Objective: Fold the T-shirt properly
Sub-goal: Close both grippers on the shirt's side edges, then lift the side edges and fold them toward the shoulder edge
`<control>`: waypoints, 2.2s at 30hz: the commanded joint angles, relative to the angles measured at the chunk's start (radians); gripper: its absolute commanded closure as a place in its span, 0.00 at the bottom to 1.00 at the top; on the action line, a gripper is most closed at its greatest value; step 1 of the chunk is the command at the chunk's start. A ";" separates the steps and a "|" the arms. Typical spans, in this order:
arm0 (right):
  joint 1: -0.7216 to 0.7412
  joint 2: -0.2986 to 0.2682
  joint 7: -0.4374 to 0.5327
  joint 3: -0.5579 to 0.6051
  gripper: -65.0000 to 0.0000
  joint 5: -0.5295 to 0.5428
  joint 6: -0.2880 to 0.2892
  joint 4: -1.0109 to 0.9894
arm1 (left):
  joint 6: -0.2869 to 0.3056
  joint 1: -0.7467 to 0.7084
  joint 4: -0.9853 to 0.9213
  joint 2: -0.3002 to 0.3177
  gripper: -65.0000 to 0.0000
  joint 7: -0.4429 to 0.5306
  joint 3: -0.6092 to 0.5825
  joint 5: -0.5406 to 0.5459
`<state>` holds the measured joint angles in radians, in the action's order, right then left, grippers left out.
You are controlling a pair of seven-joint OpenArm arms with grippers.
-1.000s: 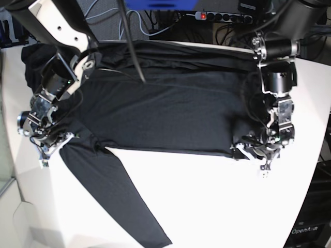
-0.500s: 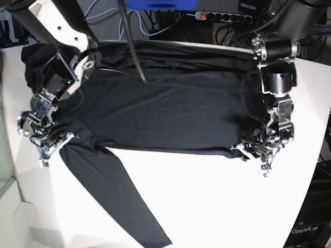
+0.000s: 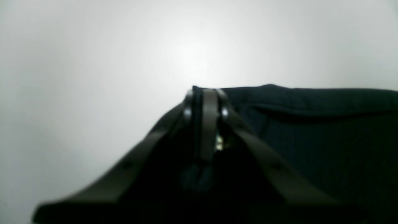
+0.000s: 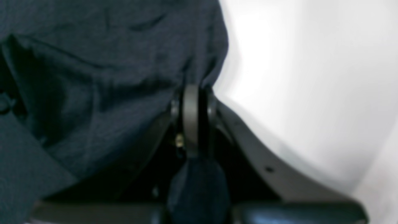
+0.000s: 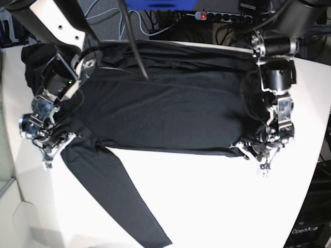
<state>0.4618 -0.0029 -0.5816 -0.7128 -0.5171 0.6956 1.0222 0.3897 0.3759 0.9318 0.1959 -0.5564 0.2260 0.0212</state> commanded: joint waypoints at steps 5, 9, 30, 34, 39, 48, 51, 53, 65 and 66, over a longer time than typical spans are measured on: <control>0.001 -0.003 -0.033 0.002 0.99 -0.021 0.003 0.004 | 0.004 -0.019 0.120 0.004 0.97 0.022 0.003 0.007; -0.021 -0.001 -0.033 0.017 0.99 -0.021 0.003 0.089 | 0.004 -0.058 0.160 0.006 0.97 0.022 0.005 0.012; -0.272 0.040 -0.034 0.204 0.99 -0.019 0.003 0.559 | 0.013 -0.280 0.519 -0.002 0.97 -0.055 0.082 0.015; -0.291 0.057 -0.044 0.206 0.99 -0.022 0.003 0.630 | 0.013 -0.285 0.570 -0.003 0.97 -0.100 0.125 0.015; -0.355 0.070 -0.039 0.204 0.99 -0.022 0.003 0.705 | 0.013 -0.338 0.622 0.000 0.97 -0.100 0.125 0.015; -0.453 0.073 -0.036 0.204 0.99 -0.021 0.003 0.826 | 0.013 -0.453 0.752 -0.003 0.97 -0.100 0.125 0.016; -0.484 0.076 -0.034 0.204 0.99 -0.019 0.003 0.857 | 0.013 -0.483 0.784 -0.003 0.97 -0.100 0.126 0.016; -0.507 0.086 -0.033 0.204 0.99 -0.019 0.003 0.874 | 0.013 -0.507 0.814 -0.005 0.97 -0.100 0.126 0.016; -0.599 0.120 -0.033 0.196 0.99 -0.019 0.003 0.909 | 0.015 -0.625 0.921 -0.051 0.97 -0.100 0.197 0.016; -0.611 0.120 -0.033 0.198 0.99 -0.019 0.003 0.909 | 0.015 -0.636 0.923 -0.051 0.97 -0.098 0.197 0.016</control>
<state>-0.1482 0.1234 -0.6231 -0.5121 -0.5320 0.7036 1.9102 0.4118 -0.2600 1.8339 0.1352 -0.6716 0.4164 0.0399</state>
